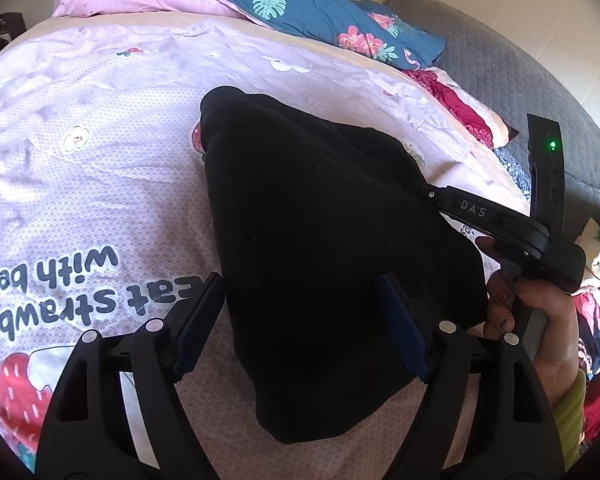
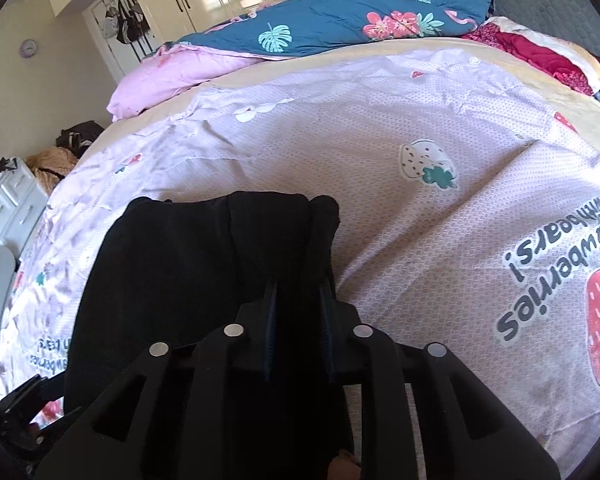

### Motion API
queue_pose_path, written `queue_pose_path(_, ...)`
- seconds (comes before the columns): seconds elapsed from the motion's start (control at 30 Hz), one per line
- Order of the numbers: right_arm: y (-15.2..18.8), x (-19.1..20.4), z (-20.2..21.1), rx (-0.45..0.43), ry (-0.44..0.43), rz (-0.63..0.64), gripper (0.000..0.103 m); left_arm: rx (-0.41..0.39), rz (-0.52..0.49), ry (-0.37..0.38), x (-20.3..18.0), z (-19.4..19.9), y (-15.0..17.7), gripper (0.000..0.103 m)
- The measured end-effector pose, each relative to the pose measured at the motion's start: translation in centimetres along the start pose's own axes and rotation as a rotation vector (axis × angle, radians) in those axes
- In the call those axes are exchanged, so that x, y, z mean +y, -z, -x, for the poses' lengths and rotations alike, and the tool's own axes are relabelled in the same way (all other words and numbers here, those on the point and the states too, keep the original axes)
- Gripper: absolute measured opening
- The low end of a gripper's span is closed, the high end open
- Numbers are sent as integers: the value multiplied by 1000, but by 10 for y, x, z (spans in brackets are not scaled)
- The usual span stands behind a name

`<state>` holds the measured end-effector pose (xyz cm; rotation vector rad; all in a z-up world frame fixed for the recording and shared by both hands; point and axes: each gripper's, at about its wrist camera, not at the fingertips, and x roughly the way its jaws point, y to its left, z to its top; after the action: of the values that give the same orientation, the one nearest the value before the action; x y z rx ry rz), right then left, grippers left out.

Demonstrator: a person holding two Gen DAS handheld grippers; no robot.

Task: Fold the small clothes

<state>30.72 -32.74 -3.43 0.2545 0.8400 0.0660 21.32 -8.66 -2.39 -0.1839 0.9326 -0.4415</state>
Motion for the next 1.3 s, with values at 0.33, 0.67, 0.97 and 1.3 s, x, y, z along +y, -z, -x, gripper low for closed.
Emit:
queue_pose_path(0.33,4,-5,13,-18,44,-30,44,1,-11,-13,0,4,3,73)
queue_pose_path(0.67,3,-5,63,-122,32,-60,80,-25,-68,-42,-7,24,9,86)
queue_pose_path(0.97,9,2,102,-187,28,-49,97,-74,-70,-97,-1,49,8,94)
queue_pose_path(1.3,35,14,123,-204,25,-6,97,-141,-49,-117,5,82,9,94)
